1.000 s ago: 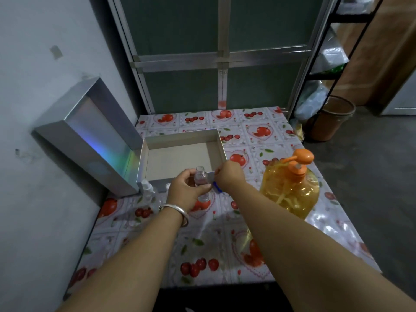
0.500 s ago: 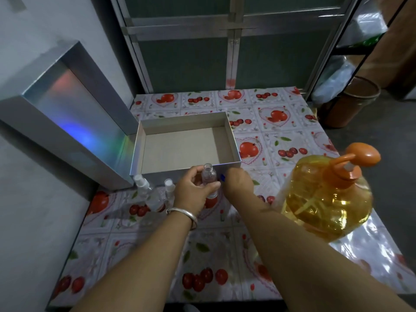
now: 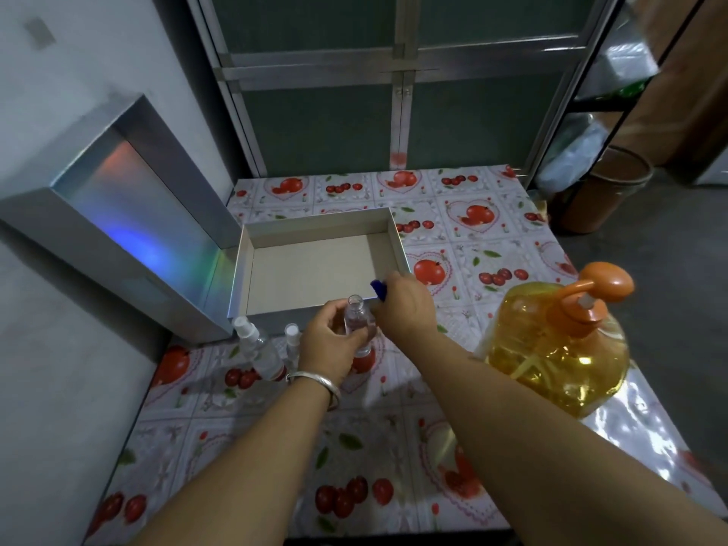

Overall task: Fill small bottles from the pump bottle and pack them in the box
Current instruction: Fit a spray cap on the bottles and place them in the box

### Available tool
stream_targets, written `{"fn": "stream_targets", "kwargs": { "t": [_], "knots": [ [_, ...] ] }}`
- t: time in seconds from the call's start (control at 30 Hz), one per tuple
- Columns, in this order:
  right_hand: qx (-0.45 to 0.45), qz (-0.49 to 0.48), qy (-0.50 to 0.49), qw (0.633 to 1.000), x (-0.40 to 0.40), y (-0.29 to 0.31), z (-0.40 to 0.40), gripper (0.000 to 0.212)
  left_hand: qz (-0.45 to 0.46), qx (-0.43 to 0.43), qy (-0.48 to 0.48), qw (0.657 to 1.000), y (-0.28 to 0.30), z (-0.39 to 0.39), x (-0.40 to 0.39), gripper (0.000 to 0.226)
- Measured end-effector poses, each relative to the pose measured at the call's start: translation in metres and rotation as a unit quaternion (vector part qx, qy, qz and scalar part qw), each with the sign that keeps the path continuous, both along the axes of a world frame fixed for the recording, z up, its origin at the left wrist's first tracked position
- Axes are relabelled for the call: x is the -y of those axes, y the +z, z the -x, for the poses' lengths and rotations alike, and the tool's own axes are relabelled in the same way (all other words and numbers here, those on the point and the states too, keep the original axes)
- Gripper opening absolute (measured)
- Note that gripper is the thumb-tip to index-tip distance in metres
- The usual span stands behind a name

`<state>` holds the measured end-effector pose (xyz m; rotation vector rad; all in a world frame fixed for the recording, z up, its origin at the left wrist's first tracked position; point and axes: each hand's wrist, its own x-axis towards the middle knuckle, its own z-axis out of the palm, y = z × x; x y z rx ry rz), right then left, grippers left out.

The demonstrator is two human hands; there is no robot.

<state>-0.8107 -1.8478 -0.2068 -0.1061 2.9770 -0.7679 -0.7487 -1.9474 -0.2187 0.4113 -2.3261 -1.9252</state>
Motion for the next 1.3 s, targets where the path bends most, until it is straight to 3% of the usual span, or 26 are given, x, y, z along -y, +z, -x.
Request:
{"fn": "stream_targets", "kwargs": {
  "t": [0.17,0.33,0.43,0.53,0.67,0.93,1.23,1.3],
  "knots": [
    [-0.064,0.178,-0.014,0.982,-0.001,0.053,-0.013,0.016,-0.017,0.019,0.011,1.0,0.019,-0.01,-0.006,0.026],
    [-0.048,0.369,-0.034,0.928,-0.013,0.106,-0.026,0.021,-0.041,0.048,0.05,0.997,0.04,-0.012,-0.01,0.01],
    [-0.049,0.422,-0.034,0.905,-0.016,0.127,-0.032,0.023,0.021,0.038,0.039,0.998,0.052,-0.016,-0.016,0.03],
    [-0.056,0.451,-0.034,0.89,-0.015,0.14,-0.037,0.023,0.02,0.037,0.044,0.998,0.062,-0.022,-0.019,0.028],
    [-0.058,0.469,-0.023,0.881,-0.015,0.151,-0.043,0.024,0.06,0.021,0.045,0.997,0.077,-0.027,-0.022,0.023],
    [-0.075,0.459,-0.006,0.885,-0.016,0.161,-0.047,0.026,0.119,0.027,0.028,0.992,0.089,-0.032,-0.023,0.035],
    [0.034,0.362,0.039,0.931,-0.024,0.133,-0.063,0.023,0.058,0.051,0.014,0.997,0.099,-0.032,-0.023,0.036],
    [0.05,0.35,0.046,0.934,-0.026,0.131,-0.066,0.024,-0.007,0.063,0.035,0.997,0.102,-0.033,-0.024,0.016]
  ]
}}
